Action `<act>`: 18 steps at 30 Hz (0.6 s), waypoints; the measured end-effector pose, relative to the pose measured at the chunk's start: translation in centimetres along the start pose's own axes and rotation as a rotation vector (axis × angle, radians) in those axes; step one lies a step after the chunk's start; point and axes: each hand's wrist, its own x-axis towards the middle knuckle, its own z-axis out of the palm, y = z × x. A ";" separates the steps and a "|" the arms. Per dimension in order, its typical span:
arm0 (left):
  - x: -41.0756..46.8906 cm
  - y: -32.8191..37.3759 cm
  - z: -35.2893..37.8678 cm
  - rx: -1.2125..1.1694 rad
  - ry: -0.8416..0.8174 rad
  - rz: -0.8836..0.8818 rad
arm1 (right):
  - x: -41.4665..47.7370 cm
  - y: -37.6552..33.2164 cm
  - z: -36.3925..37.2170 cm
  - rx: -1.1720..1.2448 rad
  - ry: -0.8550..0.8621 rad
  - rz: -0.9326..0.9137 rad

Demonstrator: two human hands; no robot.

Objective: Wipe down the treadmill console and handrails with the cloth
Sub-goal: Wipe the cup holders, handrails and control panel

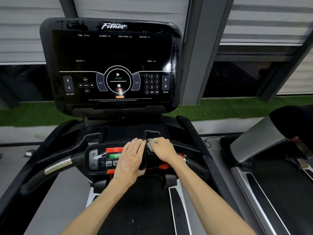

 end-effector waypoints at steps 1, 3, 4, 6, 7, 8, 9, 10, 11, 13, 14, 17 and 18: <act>0.0 0.0 0.0 -0.011 0.009 0.005 | 0.0 -0.1 0.1 -0.033 0.007 -0.005; 0.0 0.0 -0.1 -0.026 0.012 0.010 | -1.7 0.4 1.0 -0.072 0.101 -0.111; 0.0 0.0 0.0 -0.030 0.011 0.012 | -3.0 1.3 1.6 -0.070 0.188 -0.205; 0.1 0.0 0.1 -0.032 0.009 0.013 | -4.9 3.5 2.7 -0.119 0.268 -0.372; 0.1 0.0 0.2 -0.032 0.004 0.009 | -5.2 4.5 3.1 -0.162 0.260 -0.419; 0.0 0.0 0.3 -0.032 0.001 0.005 | -4.9 5.1 3.0 -0.182 0.241 -0.432; -0.1 -0.1 0.4 -0.032 0.003 0.004 | -4.3 5.1 2.8 -0.177 0.218 -0.433; -0.1 -0.1 0.4 -0.029 0.008 0.004 | -3.7 4.5 2.4 -0.136 0.190 -0.404; -0.1 -0.1 0.3 -0.026 0.008 0.002 | -3.0 3.6 1.9 -0.085 0.178 -0.352; 0.0 -0.1 0.2 -0.023 0.011 -0.002 | -1.7 2.0 1.3 -0.047 0.160 -0.264; 0.0 0.0 0.2 -0.021 0.020 -0.002 | -1.4 1.7 1.3 -0.064 0.184 -0.257; -0.2 -0.1 0.3 -0.019 0.021 0.004 | -2.9 2.5 2.6 -0.142 0.252 -0.409; -0.2 -0.1 0.4 -0.024 0.028 0.011 | -3.7 3.5 3.2 -0.206 0.251 -0.478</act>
